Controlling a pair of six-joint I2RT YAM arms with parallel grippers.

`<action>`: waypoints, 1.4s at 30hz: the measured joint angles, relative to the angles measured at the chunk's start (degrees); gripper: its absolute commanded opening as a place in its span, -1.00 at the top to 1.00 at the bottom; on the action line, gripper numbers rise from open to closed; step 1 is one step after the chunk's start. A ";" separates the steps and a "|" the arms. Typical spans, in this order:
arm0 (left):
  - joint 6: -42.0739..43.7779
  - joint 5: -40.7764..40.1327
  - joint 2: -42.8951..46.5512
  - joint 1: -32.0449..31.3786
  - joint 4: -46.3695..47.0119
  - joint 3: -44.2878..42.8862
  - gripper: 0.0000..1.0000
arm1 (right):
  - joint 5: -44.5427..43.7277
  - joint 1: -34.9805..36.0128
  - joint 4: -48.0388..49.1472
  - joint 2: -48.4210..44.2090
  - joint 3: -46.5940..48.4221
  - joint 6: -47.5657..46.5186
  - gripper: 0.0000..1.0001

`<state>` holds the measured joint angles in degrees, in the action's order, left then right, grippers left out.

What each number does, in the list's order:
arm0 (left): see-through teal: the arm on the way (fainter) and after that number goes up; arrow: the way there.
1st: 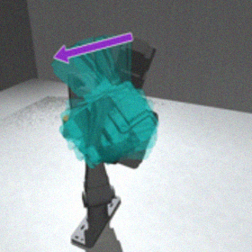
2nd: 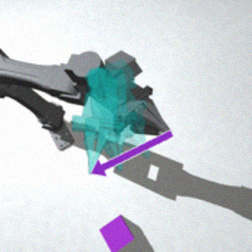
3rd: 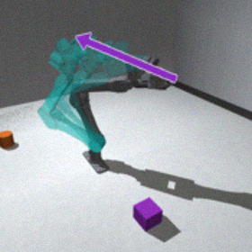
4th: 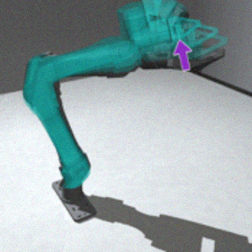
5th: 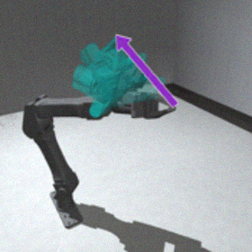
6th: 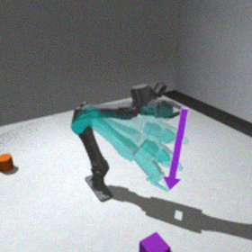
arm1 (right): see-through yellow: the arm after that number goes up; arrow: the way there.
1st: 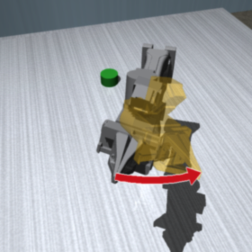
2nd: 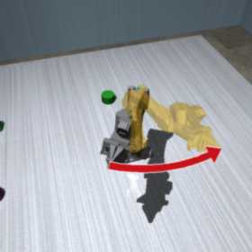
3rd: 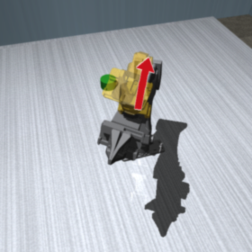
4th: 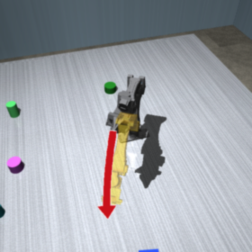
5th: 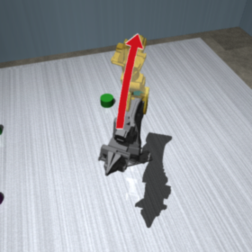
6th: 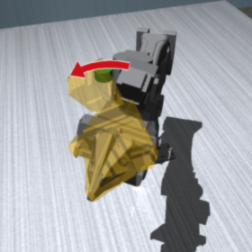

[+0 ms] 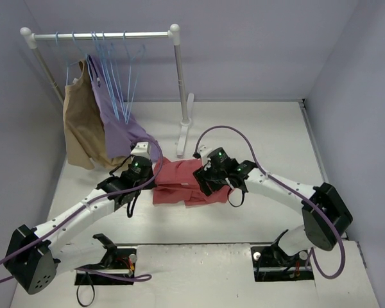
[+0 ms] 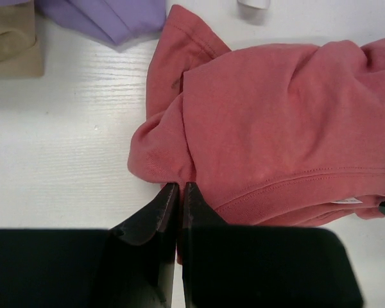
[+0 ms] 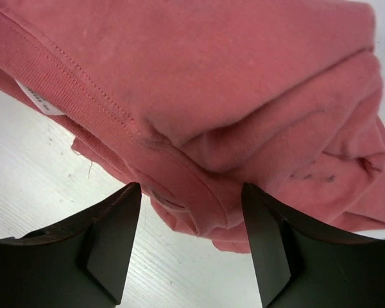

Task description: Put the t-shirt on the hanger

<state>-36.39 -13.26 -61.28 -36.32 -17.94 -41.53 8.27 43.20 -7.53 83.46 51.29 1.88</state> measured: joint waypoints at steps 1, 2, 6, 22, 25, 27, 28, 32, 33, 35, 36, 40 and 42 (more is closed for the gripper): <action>-0.04 0.02 0.00 0.00 0.06 -0.09 1.00 | -0.53 0.02 0.79 -1.14 -0.79 1.24 -0.30; -0.07 0.02 -0.04 0.00 0.06 -0.21 1.00 | -1.18 0.05 1.49 -2.55 -1.61 2.47 -0.31; -0.11 0.05 -0.42 0.00 0.07 -1.22 1.00 | -4.18 0.82 3.75 -8.82 -5.21 6.26 -0.30; -0.41 1.01 -2.73 0.00 -0.16 -6.13 1.00 | -11.05 2.23 11.12 -13.53 -14.67 12.18 -0.16; -0.38 1.01 -2.73 0.00 -0.36 -6.28 1.00 | -12.06 2.27 13.10 -12.25 -14.68 12.68 -0.03; -0.38 1.00 -2.73 0.00 -0.85 -6.28 1.00 | -12.97 2.27 14.15 -10.97 -14.81 13.15 0.05; -0.38 0.98 -2.73 0.00 -1.15 -6.28 1.00 | -13.50 2.27 14.47 -10.53 -14.97 13.28 0.07; -0.36 0.98 -2.73 0.00 -2.04 -6.28 1.00 | -14.90 2.27 15.44 -9.61 -15.70 13.93 0.13; -0.36 0.98 -2.73 0.00 -2.19 -6.30 1.00 | -15.17 2.27 15.74 -9.45 -15.87 14.15 0.19; -0.36 0.98 -2.73 0.00 -2.41 -6.32 1.00 | -15.60 2.27 16.25 -9.20 -16.11 14.50 0.35; -0.36 0.99 -2.73 0.00 -2.50 -6.34 1.00 | -15.81 2.27 16.55 -9.07 -16.21 14.69 0.40; -0.36 1.05 -2.73 0.00 -2.71 -6.47 1.00 | -16.58 2.27 18.11 -8.13 -16.42 14.90 0.88; -0.34 1.17 -2.73 0.00 -2.89 -6.80 1.00 | -16.86 2.27 18.58 -7.42 -16.41 14.64 1.00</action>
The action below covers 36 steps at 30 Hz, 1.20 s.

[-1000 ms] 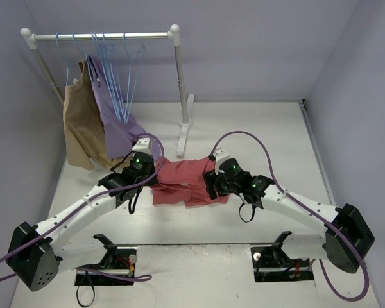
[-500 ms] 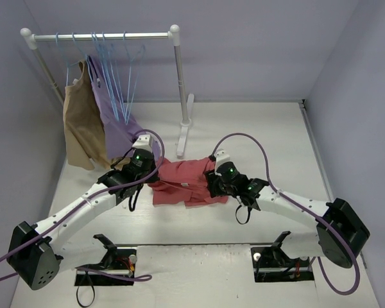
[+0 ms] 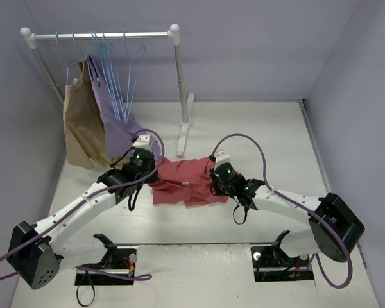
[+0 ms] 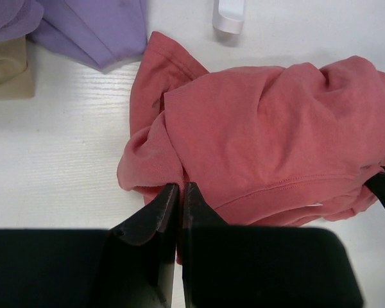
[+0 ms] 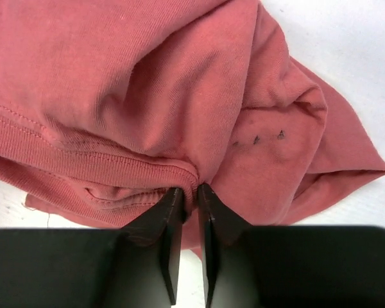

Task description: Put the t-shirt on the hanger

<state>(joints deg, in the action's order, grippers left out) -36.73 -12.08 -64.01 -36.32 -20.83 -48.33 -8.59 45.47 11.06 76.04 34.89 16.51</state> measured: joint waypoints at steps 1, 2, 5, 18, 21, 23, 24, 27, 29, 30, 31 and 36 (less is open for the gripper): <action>0.08 0.03 0.00 0.00 -0.08 -0.38 1.00 | -0.19 0.00 -0.06 0.24 0.06 -0.31 1.00; 0.19 0.03 0.00 0.00 -0.28 -0.96 1.00 | -0.39 0.00 -0.36 0.27 0.20 -0.92 1.00; 1.77 0.00 -0.24 0.00 -1.86 -5.67 1.00 | -2.31 0.00 -5.24 0.22 4.99 -3.63 1.00; 16.42 0.83 -16.33 0.00 -6.51 -64.90 1.00 | -11.31 -1.25 -24.54 6.27 78.07 -30.27 1.00; 17.92 2.09 -16.73 0.00 -6.80 -71.73 1.00 | -9.73 -1.11 -25.66 6.99 83.95 -33.09 1.00; 17.89 3.16 -15.17 0.00 -6.85 -71.96 1.00 | -8.15 -1.11 -26.13 6.17 82.95 -33.57 1.00; 17.60 3.68 -13.89 0.00 -6.83 -70.81 1.00 | -7.21 -1.09 -26.30 5.46 81.07 -33.48 1.00; 15.39 5.19 -8.70 -0.07 -6.60 -63.41 1.00 | -4.00 -0.87 -27.39 3.24 72.74 -32.27 1.00; 13.06 5.92 -4.09 -0.52 -5.99 -54.66 1.00 | -1.65 -0.71 -27.99 1.69 65.56 -30.57 1.00; 11.77 6.15 -1.96 -0.78 -5.94 -49.93 1.00 | -0.57 -0.63 -27.79 0.64 60.76 -29.07 1.00; 10.20 6.33 0.14 -1.08 -6.14 -44.72 1.00 | 0.33 -0.46 -28.22 -0.39 56.28 -27.68 1.00; 3.25 5.67 5.64 -1.88 -4.91 -21.36 1.00 | 3.02 -0.21 -28.38 -2.46 37.81 -20.18 1.00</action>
<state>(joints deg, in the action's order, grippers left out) -33.49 -6.41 -58.37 -38.20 -25.74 -69.69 -5.57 45.26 -17.32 73.58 72.70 -3.66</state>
